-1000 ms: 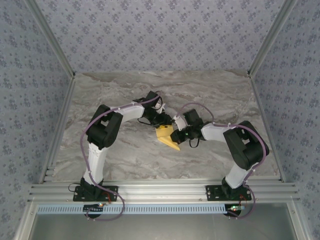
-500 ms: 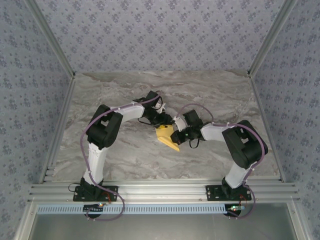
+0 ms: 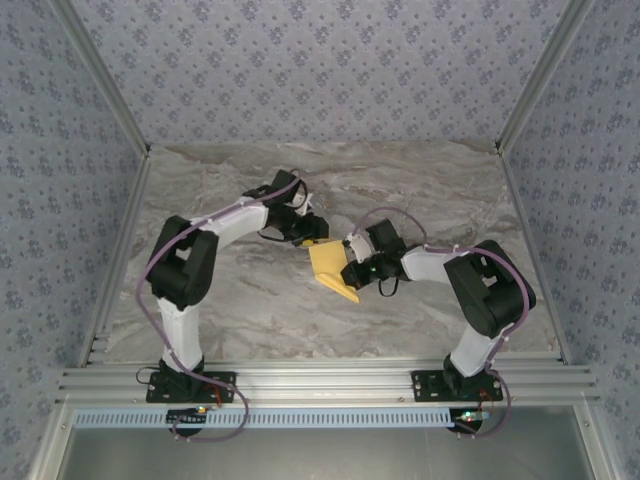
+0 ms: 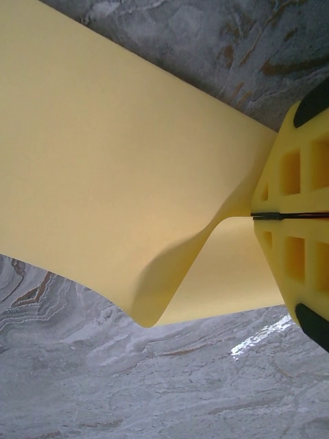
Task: Fold a paper plane with a square sheet of paper (fold left side to right side)
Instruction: Third fold the triangle at the center of the table.
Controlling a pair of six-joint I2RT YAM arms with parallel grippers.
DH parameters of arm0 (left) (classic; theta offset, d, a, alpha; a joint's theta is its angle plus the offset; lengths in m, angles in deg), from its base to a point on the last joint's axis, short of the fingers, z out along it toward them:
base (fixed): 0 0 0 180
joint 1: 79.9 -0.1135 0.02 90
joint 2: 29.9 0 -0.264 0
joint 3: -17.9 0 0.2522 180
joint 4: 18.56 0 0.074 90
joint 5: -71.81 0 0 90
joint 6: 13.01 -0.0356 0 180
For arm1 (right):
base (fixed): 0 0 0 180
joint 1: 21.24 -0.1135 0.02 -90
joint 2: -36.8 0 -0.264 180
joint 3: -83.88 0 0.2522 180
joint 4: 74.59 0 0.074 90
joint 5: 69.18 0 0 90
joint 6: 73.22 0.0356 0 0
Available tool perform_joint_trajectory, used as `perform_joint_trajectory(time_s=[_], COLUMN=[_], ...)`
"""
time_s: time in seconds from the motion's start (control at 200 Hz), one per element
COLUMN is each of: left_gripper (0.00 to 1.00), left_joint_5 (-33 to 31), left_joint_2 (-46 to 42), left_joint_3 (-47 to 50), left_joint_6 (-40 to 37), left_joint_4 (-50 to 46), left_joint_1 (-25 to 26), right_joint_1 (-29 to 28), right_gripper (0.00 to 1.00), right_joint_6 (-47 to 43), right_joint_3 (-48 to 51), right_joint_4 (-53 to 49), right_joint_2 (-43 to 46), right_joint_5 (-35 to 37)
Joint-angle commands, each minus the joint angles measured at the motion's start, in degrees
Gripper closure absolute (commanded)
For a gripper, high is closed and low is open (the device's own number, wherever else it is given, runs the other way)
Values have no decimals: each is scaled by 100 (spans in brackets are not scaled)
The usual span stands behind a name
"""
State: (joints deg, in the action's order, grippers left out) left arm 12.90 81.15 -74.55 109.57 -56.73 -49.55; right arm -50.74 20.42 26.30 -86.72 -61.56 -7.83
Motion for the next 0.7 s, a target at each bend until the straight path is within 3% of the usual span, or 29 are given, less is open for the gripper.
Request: perform_joint_trajectory(time_s=[0.0, 0.265, 0.695], left_gripper=[64, 75, 77], left_joint_5=[40, 380, 260], left_joint_2=[-554, -683, -322], left_joint_3=[538, 1423, 1779], left_joint_6=[42, 488, 737], left_joint_4=[199, 1173, 1640], left_joint_1=[96, 643, 824], right_joint_1=[-38, -38, -43], right_gripper=[91, 91, 91], right_joint_6=[-82, -97, -109], right_joint_3=[-14, -75, -111], right_joint_4=[-437, -510, -549], right_joint_2=[-213, -244, -270], right_joint_5=[293, 290, 307])
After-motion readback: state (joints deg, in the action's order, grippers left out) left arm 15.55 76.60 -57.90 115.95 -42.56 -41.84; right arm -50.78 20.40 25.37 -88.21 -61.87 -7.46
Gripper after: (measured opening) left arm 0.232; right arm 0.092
